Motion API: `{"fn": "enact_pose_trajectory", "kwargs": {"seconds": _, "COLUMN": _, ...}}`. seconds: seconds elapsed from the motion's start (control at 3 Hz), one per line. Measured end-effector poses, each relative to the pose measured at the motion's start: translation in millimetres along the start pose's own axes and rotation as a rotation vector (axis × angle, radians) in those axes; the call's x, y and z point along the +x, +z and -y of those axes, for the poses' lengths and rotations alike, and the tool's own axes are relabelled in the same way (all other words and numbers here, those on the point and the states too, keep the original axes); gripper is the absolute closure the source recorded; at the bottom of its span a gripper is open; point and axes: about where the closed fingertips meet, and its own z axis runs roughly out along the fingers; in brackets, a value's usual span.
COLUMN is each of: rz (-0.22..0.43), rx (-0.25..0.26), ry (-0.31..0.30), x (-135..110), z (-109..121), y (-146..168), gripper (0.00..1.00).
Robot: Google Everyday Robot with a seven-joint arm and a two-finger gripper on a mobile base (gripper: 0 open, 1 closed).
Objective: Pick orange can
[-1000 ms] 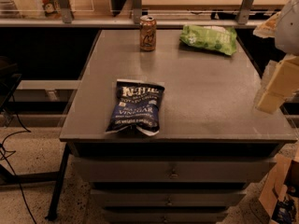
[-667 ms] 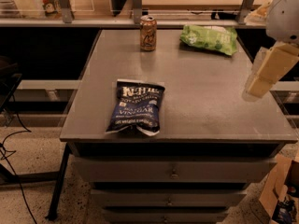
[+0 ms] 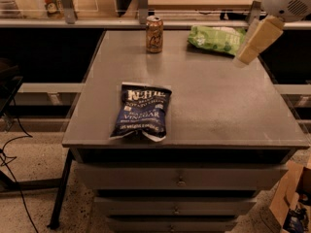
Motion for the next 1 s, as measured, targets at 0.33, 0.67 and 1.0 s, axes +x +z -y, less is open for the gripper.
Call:
{"fn": "enact_pose_trajectory", "kwargs": {"seconds": 0.33, "rz": 0.090, "rx": 0.053, "ry": 0.017, "x": -12.1, "z": 41.6, "y": 37.2, "gripper": 0.00}}
{"fn": "enact_pose_trajectory", "kwargs": {"seconds": 0.67, "rz": 0.134, "rx": 0.057, "ry": 0.033, "x": -28.8, "z": 68.9, "y": 80.9, "gripper": 0.00}}
{"fn": "enact_pose_trajectory", "kwargs": {"seconds": 1.0, "rz": 0.134, "rx": 0.057, "ry": 0.033, "x": -28.8, "z": 68.9, "y": 81.0, "gripper": 0.00}}
